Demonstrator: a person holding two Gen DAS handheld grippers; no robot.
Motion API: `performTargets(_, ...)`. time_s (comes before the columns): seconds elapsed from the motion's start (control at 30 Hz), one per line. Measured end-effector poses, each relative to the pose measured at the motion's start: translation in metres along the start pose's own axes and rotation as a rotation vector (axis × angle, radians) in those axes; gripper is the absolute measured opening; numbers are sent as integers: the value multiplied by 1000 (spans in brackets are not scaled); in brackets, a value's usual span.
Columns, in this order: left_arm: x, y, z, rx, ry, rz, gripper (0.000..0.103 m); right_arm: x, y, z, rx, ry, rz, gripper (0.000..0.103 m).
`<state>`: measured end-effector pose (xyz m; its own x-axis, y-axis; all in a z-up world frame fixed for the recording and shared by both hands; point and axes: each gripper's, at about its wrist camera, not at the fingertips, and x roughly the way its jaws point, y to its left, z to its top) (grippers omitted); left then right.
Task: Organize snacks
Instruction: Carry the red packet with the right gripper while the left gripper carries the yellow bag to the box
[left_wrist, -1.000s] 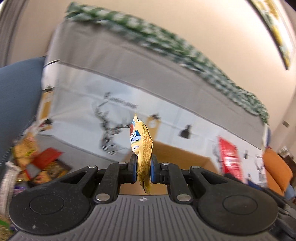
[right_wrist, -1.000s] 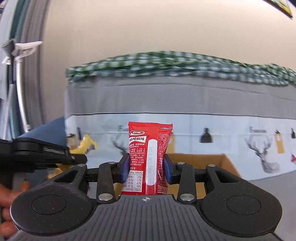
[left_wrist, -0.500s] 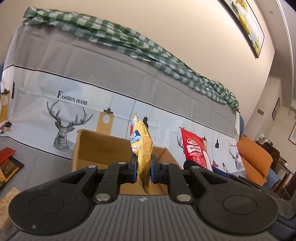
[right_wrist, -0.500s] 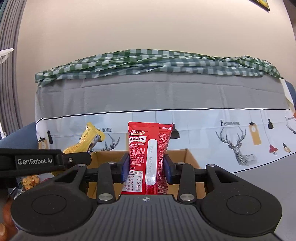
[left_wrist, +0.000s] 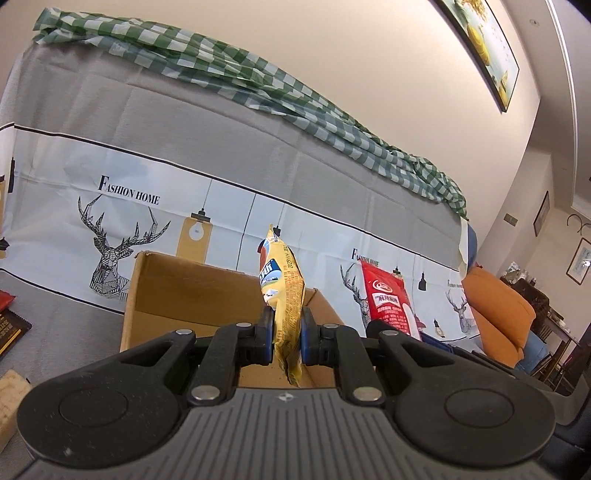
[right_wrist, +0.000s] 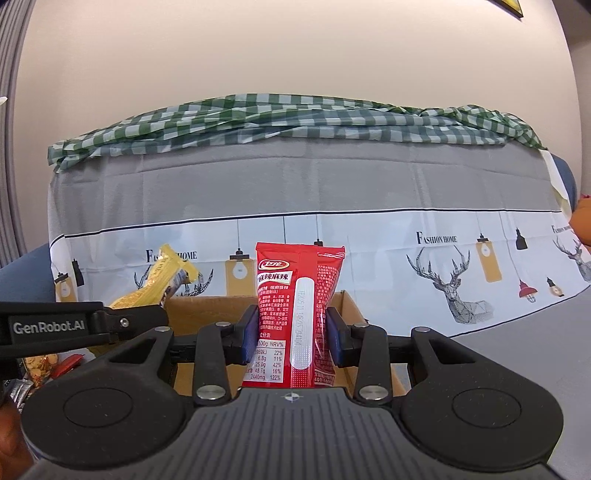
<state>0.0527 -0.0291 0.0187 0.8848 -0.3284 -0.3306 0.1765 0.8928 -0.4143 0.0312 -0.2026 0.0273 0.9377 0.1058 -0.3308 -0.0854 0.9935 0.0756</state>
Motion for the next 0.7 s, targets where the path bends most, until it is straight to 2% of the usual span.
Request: performTargets(0.7,-2,-5,-1,36,-16,-34,14,0,4,-2,17,-9,-31,39)
